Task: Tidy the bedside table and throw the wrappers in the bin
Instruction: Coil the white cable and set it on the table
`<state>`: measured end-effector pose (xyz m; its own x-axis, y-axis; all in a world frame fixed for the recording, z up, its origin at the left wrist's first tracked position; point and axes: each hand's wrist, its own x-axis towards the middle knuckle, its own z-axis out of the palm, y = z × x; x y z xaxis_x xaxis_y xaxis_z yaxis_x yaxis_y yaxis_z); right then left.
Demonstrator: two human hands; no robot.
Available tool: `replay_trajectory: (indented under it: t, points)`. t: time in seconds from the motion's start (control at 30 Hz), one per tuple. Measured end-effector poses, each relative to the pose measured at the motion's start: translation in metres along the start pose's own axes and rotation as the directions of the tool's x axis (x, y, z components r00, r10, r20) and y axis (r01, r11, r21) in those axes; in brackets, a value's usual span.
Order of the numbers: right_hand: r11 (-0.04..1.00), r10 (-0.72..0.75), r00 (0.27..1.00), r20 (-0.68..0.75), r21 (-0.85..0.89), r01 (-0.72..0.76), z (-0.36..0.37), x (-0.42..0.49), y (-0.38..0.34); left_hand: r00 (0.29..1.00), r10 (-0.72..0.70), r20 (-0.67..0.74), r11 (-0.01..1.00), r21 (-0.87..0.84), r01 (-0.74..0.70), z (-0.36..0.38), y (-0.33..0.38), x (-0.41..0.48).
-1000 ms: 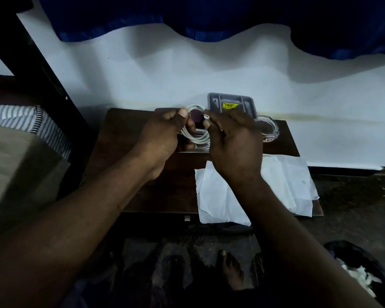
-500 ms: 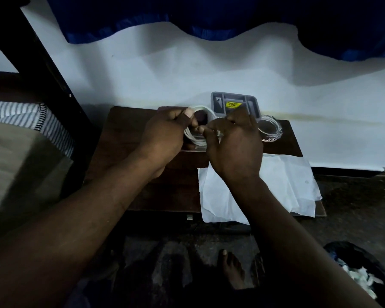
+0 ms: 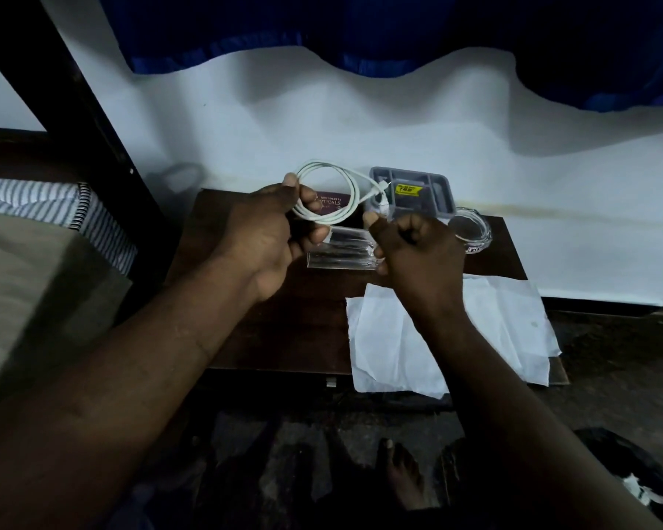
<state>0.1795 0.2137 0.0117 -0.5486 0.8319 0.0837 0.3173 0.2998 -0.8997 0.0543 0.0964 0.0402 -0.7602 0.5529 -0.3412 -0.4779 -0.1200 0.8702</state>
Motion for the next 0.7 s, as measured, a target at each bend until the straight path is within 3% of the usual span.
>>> replay_trajectory:
  t: [0.07, 0.13, 0.2, 0.37, 0.7]
  points:
    - [0.976, 0.138, 0.987, 0.084, 0.156, -0.149, -0.002, -0.001, -0.005, 0.999, -0.027, 0.019, 0.999, -0.029, 0.028, 0.001, -0.001, 0.0]
    - [0.86, 0.264, 0.921, 0.287, 0.362, -0.36, -0.003, -0.004, -0.011, 0.997, -0.056, 0.046, 0.997, -0.046, 0.058, 0.002, -0.003, -0.001]
    - [0.745, 0.264, 0.881, 0.393, 0.497, -0.445, -0.003, -0.005, -0.013, 0.993, -0.084, 0.085, 0.995, -0.046, 0.089, 0.003, -0.005, -0.002]
    - [0.644, 0.252, 0.92, 0.3, 0.657, -0.391, -0.006, 0.001, -0.01, 0.978, -0.14, 0.152, 0.99, 0.02, 0.139, 0.004, -0.008, -0.003]
    - [0.779, 0.112, 0.985, 0.132, 0.604, -0.169, -0.01, 0.004, -0.005, 0.954, -0.181, 0.241, 0.978, 0.145, 0.149, 0.007, -0.004, -0.01]
